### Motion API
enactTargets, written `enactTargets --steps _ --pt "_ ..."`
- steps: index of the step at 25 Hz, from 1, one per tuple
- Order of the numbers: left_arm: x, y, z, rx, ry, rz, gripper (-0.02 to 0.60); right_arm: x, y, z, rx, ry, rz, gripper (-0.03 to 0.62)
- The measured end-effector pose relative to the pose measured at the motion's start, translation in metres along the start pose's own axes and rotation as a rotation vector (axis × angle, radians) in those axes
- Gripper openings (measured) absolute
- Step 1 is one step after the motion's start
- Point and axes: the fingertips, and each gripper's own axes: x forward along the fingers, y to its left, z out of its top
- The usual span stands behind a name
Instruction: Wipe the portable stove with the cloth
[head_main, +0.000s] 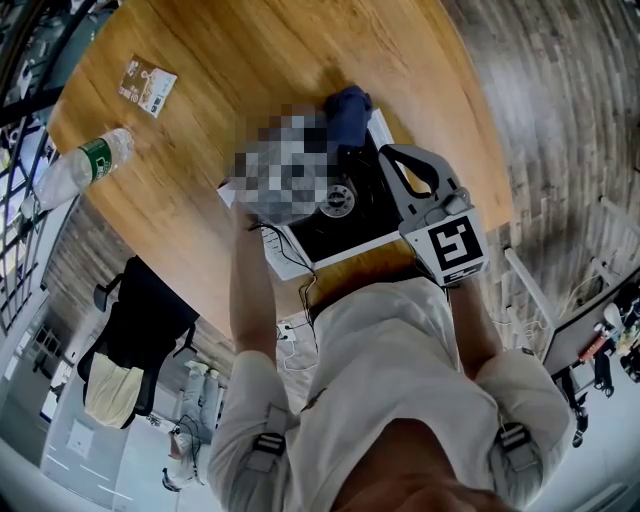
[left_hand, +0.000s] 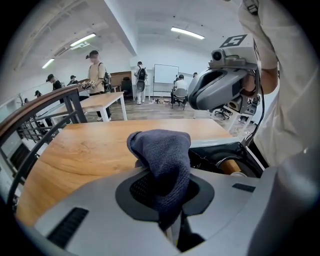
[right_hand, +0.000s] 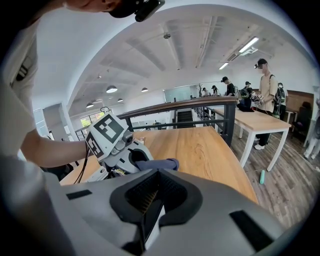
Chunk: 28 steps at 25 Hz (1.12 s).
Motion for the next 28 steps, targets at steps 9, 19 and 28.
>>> enactTargets --steps 9,19,28 --pt "-0.023 -0.004 -0.027 -0.007 0.048 0.029 0.061 -0.003 0.016 0.005 -0.033 -0.001 0.012 0.020" --pt "-0.058 -0.008 -0.071 -0.054 0.097 0.058 0.061 0.000 0.050 0.010 -0.070 0.001 0.038 0.020" --pt "-0.087 -0.011 -0.097 -0.129 0.083 0.073 0.061 0.003 0.077 0.013 -0.103 0.006 0.054 0.020"
